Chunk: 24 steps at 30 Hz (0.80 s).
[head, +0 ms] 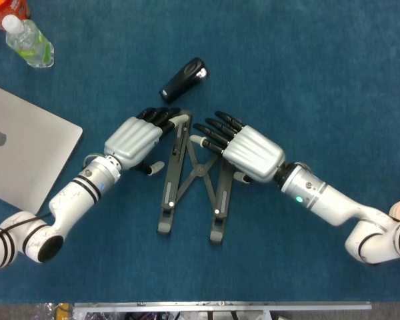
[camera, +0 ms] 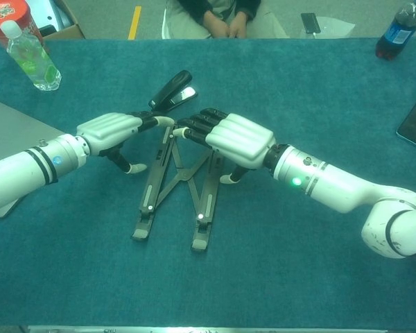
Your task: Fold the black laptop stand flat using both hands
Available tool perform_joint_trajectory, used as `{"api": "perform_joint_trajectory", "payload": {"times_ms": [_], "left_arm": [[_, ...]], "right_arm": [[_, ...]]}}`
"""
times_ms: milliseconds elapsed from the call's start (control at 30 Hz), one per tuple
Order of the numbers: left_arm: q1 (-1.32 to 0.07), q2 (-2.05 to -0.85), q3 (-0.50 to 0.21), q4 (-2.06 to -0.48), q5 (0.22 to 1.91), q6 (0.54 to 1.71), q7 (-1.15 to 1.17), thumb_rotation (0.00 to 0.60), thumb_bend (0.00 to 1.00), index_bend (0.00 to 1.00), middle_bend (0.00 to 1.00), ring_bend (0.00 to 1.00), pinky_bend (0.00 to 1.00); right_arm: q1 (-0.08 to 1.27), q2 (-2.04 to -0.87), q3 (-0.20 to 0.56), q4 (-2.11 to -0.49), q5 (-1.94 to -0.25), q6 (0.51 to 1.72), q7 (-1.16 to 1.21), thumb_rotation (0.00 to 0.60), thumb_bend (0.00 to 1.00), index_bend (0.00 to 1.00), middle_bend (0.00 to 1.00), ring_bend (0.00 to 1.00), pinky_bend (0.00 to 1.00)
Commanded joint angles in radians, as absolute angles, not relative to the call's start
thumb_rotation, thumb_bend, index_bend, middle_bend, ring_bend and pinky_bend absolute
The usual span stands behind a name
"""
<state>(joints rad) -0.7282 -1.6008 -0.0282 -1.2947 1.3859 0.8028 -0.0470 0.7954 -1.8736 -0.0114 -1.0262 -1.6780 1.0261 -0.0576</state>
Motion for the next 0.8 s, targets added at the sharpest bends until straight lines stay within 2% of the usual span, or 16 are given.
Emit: {"api": "perform_joint_trajectory", "payload": {"times_ms": [33,367,800], "left_arm": [[-0.728,-1.599,-0.025,-1.29,1.385,0.798,-0.049,0.6,0.29,0.0,0.0,0.0,0.07],[-0.727,-1.602,-0.012,-1.262,1.401,0.795,-0.06,0.6,0.29,0.0,0.0,0.0,0.07],[-0.731,-1.606,-0.012,-1.304,1.405,0.793,-0.063,0.6,0.29,0.0,0.0,0.0,0.07]], "right_arm": [[0.796,-1.875,-0.011,-1.025,-1.677,1.025,-0.058,0.6,0.12,0.0,0.0,0.0,0.05],[0.803,-1.882,-0.008,-1.023,-1.675,1.022,-0.057,0.6,0.12,0.0,0.0,0.0,0.05],[0.81,-1.902,-0.001,-1.002,-1.675,1.031,-0.049,0.6,0.12,0.0,0.0,0.0,0.05]]}}
